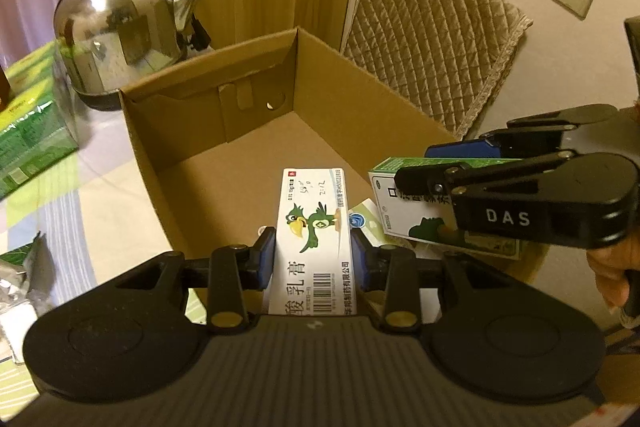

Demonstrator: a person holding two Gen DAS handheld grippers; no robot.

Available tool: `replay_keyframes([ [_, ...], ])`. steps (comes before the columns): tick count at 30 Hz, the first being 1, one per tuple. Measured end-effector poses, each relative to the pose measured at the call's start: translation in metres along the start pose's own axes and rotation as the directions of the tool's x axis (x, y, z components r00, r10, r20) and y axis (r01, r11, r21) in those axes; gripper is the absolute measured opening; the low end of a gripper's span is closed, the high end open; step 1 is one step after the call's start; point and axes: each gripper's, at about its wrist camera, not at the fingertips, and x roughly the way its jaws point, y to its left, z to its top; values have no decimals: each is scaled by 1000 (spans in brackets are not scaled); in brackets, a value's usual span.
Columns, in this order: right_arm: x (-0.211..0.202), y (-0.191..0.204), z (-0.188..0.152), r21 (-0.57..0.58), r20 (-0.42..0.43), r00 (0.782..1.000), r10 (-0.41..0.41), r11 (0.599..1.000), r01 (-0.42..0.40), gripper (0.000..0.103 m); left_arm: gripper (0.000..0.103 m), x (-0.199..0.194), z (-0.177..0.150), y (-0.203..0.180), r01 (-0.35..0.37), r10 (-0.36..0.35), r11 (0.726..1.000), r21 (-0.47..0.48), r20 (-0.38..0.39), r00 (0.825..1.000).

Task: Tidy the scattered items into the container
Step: 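Lower the ointment box with the left tool while the right tool lowers the green box, then open both tools to release the boxes into the cardboard box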

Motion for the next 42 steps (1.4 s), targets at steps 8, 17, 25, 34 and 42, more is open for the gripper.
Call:
replay_keyframes([
  [8,5,-1,1,9,2,1000,4,1000,-4,28,33,8,0,5,-4,4,1000,-30,-14,1000],
  [17,13,4,4,22,14,1000,-4,1000,4,28,33,-14,0,10,-24,25,1000,-18,29,999],
  [25,31,13,6,4,-10,1000,-14,1000,14,28,36,-30,-3,17,-31,32,999,-20,58,998],
  [34,39,21,1,-31,-38,999,-7,999,6,39,38,-36,-8,24,-28,30,999,-29,70,997],
  [42,14,23,3,-29,3,1000,-19,999,19,56,38,-47,-18,29,-23,27,999,-47,80,996],
])
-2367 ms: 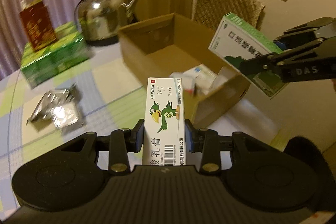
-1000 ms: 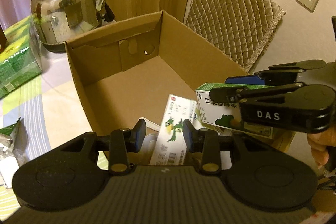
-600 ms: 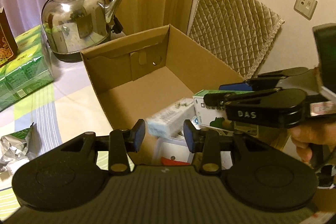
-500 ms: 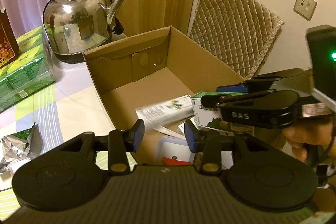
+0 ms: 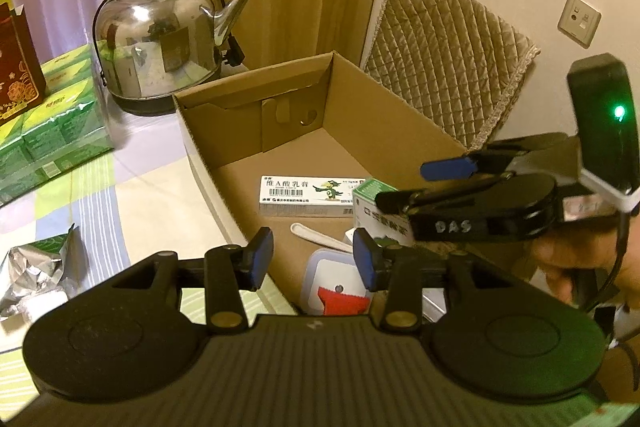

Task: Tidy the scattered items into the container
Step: 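Open both tools to release the boxes into the cardboard box, then move both open tools back over the foil bag and plastic tray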

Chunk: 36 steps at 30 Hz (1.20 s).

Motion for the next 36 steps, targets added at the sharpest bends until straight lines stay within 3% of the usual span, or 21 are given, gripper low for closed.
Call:
replay_keyframes([
  [11,-59,37,-19,-16,43,999,24,1000,-23,69,41,-47,-28,12,-28,29,999,-44,25,999],
  [23,-121,101,-50,-48,86,990,110,993,-106,90,47,-115,-88,25,-92,95,992,-84,33,995],
  [29,-138,142,-70,-75,88,980,179,982,-173,96,57,-149,-131,41,-139,144,981,-136,24,989],
  [36,-139,185,-89,-124,44,968,248,962,-241,101,80,-182,-180,66,-223,225,953,-206,-15,974],
])
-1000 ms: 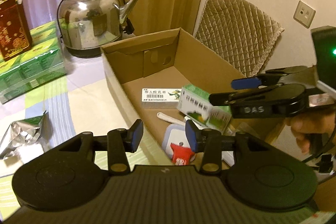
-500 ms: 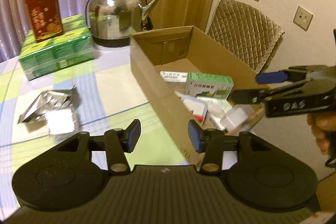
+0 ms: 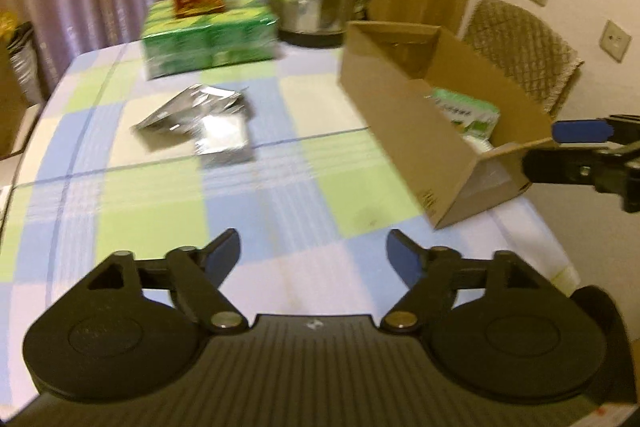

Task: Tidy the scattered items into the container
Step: 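Move both open tools back over the foil bag and plastic tray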

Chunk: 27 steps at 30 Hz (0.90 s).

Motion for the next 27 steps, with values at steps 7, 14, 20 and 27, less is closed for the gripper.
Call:
replay_keyframes([
  [7,16,29,-13,-18,-47,998,37,999,-38,101,92,-20,-28,34,-83,82,996,-37,-16,996],
  [14,28,47,-20,-31,-82,995,54,998,-57,101,95,-31,-44,50,-108,106,992,-65,-29,994],
  [20,34,53,-23,-37,-106,993,52,998,-56,101,97,-34,-54,57,-116,113,989,-91,-37,993],
  [27,44,58,-25,-43,-133,990,42,998,-48,101,98,-34,-59,62,-115,111,988,-107,-42,993],
])
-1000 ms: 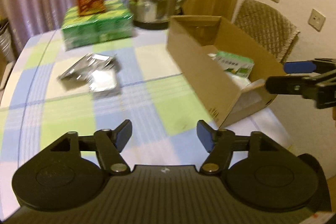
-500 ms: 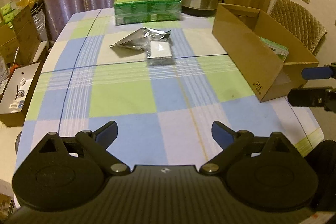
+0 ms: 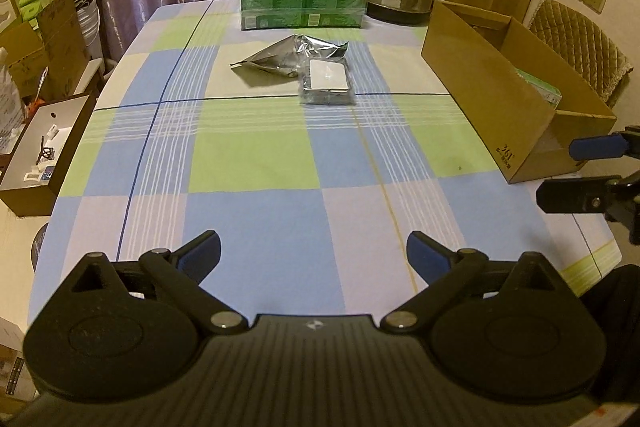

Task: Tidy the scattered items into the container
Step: 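Move both open tools back over the foil bag and plastic tray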

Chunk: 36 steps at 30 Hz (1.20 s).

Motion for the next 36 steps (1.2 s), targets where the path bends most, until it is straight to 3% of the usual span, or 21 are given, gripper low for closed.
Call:
replay_keyframes([
  [13,22,-4,7,12,-36,999,-26,1000,26,101,98,11,-2,16,-9,8,1000,-11,-19,1000],
  [19,42,-6,24,31,-28,999,-33,999,33,101,98,21,11,27,-19,20,999,43,-20,1000],
  [36,166,-18,100,97,25,998,-56,994,53,101,98,98,76,78,-41,46,986,160,-24,999],
])
